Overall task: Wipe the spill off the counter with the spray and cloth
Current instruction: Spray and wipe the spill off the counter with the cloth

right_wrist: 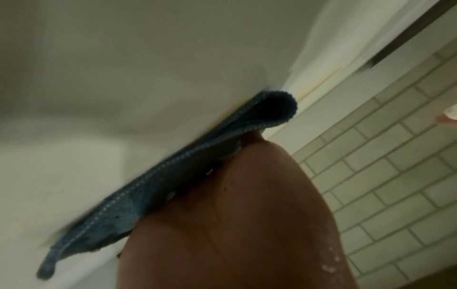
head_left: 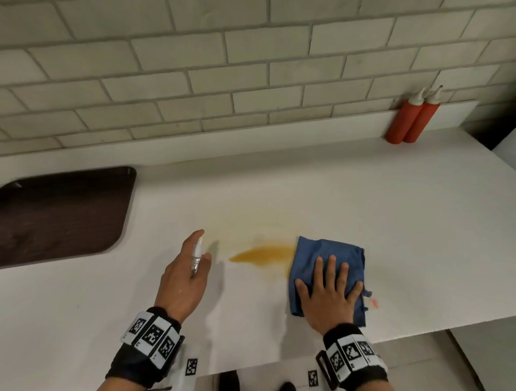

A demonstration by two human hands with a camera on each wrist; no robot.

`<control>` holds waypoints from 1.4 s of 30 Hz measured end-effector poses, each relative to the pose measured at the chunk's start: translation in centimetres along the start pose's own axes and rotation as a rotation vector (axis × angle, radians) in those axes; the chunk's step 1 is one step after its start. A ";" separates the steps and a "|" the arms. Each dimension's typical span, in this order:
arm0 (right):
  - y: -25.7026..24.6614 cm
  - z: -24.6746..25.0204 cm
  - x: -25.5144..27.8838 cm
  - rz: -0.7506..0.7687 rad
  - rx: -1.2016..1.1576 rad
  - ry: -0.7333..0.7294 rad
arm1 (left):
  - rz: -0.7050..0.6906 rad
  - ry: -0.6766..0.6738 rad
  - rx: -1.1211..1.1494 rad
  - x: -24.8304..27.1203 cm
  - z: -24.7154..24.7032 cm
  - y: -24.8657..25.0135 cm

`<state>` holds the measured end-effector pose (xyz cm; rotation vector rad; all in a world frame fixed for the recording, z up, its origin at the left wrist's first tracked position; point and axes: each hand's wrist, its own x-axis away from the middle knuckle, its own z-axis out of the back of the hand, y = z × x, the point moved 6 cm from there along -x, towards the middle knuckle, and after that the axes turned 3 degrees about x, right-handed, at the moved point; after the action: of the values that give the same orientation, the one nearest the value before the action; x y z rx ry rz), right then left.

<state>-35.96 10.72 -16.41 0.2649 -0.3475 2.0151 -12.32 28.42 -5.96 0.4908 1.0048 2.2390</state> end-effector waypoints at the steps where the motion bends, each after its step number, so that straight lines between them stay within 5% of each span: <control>1: -0.8 0.2 -0.7 0.015 0.019 -0.004 | 0.005 0.006 -0.009 0.4 0.0 -0.1; 9: -13.8 0.3 -5.2 0.304 0.102 -0.076 | 0.016 0.127 -0.167 0.3 3.6 -1.5; 16: -20.0 -3.6 1.6 0.539 0.180 -0.039 | 0.039 0.083 -0.198 -1.1 7.1 -5.5; 22: -15.3 -5.0 5.4 0.461 0.139 0.043 | -0.013 0.033 -0.244 -4.3 8.3 -6.1; 28: -8.2 -3.1 4.2 0.224 0.093 0.050 | -0.084 -0.097 -0.280 -7.7 5.9 -4.7; 36: -1.1 0.6 -1.3 -0.018 0.064 -0.030 | -0.254 -0.254 -0.225 -5.2 -0.4 -0.3; 42: -0.2 0.9 -1.9 0.040 0.067 -0.022 | -0.237 -0.250 -0.236 -1.8 -3.2 0.3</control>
<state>-34.85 8.91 -16.20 0.3248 -0.3019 2.0666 -12.90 25.32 -7.90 0.5034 0.6265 1.9930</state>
